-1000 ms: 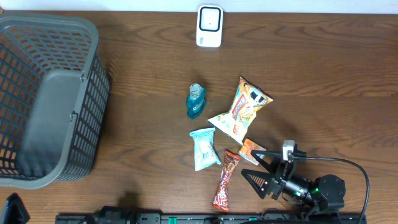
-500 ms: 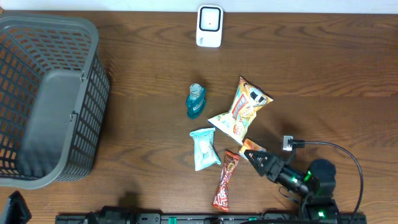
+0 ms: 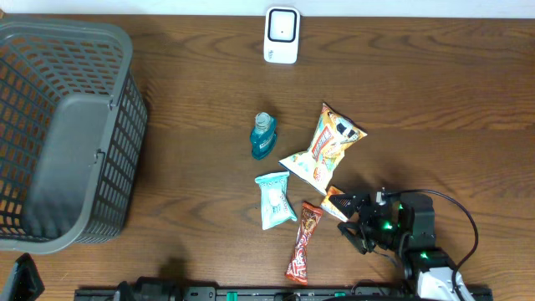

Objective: Scan the item barcode
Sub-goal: 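Move the right gripper to the orange Kleenex pack and grasp it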

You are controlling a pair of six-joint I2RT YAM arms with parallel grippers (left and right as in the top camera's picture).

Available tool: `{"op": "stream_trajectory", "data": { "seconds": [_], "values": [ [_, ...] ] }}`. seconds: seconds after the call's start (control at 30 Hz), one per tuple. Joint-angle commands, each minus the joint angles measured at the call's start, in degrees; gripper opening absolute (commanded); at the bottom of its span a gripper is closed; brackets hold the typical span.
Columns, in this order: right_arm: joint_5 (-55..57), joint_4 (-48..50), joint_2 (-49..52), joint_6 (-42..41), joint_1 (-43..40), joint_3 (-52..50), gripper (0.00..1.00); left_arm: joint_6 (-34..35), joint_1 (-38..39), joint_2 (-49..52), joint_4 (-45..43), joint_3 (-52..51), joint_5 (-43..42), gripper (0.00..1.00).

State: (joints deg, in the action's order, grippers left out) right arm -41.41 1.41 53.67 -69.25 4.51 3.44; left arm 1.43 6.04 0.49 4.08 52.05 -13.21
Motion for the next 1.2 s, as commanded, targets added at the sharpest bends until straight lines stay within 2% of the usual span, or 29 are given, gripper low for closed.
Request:
{"op": "stream_trajectory", "data": {
  "seconds": [0.0,0.03,0.07,0.13,0.27,0.37,0.43,0.47,0.57,0.6,0.67,0.77,0.87,0.97,1.0,1.03,1.07,1.1,1.13,1.17],
  "values": [
    [14.69,-2.14,4.61,-0.13,-0.13,-3.13,0.79,-0.74,-0.26,-0.33,-0.24,0.68,-0.31,0.96],
    [16.26,-2.27,5.03,-0.13,-0.13,-3.13,0.71,-0.74,-0.26,-0.33,-0.24,0.68,-0.31,0.96],
    [18.43,-2.40,5.46,-0.13,-0.13,-3.13,0.67,-0.72,-0.26,-0.33,-0.24,0.68,-0.31,0.96],
    [21.68,-2.58,5.99,-0.13,-0.13,-3.13,0.66,-0.72,-0.26,-0.33,-0.22,0.68,-0.31,0.96],
    [26.45,-4.63,6.54,0.11,-0.13,-3.13,0.33,-0.72,-0.26,-0.33,-0.15,0.68,-0.31,0.96],
    [29.27,-4.63,6.67,3.48,-0.13,-3.13,0.23,-0.72,-0.26,-0.33,0.00,0.68,-0.31,0.96],
    [30.91,-4.61,6.67,7.30,-0.13,-3.13,0.11,-0.72,-0.26,-0.33,0.00,0.68,-0.31,0.96],
    [30.97,-4.20,6.67,10.75,-0.13,-3.13,0.01,-0.72,-0.26,-0.33,0.00,0.68,-0.31,0.96],
    [27.61,-1.68,6.64,17.77,-0.13,-3.13,0.01,-0.72,-0.26,-0.33,0.00,0.68,-0.31,0.96],
    [20.61,3.02,6.54,24.98,-0.13,-3.13,0.01,-0.72,-0.26,-0.33,0.00,0.68,-0.31,0.96],
    [8.68,10.56,6.43,34.16,-0.13,-3.13,0.01,-0.74,-0.26,-0.33,0.00,0.68,-0.31,0.96],
    [-11.89,23.28,6.43,42.97,-0.13,-3.13,0.01,-0.74,-0.26,-0.33,0.00,0.68,-0.31,0.96],
    [-28.11,35.50,6.43,45.11,-0.13,-3.13,0.01,-0.72,-0.26,-0.33,0.00,0.68,-0.31,0.96],
    [-33.92,42.73,6.43,43.65,-0.13,-3.13,0.01,-0.74,-0.26,-0.33,0.00,0.68,-0.31,0.96],
    [-32.85,42.69,6.43,42.32,-0.13,-3.13,0.04,-0.72,-0.26,-0.33,0.00,0.68,-0.31,0.96],
    [-31.71,42.38,6.45,40.52,-0.13,-3.13,0.12,-0.74,-0.26,-0.33,0.00,0.68,-0.31,0.96],
    [-30.80,41.79,6.56,39.04,-0.13,-3.13,0.29,-0.72,-0.26,-0.33,-0.02,0.68,-0.31,0.96],
    [-29.68,41.20,6.60,38.36,-0.13,-3.13,0.52,-0.72,-0.26,-0.33,0.00,0.68,-0.31,0.96],
    [-27.82,40.35,6.60,36.89,-0.13,-3.13,0.85,-0.72,-0.26,-0.33,-0.02,0.68,-0.31,0.96],
    [-25.49,39.06,6.60,34.69,-0.13,-3.13,0.94,-0.72,-0.26,-0.33,-0.02,0.68,-0.31,0.96]
  ]
}}
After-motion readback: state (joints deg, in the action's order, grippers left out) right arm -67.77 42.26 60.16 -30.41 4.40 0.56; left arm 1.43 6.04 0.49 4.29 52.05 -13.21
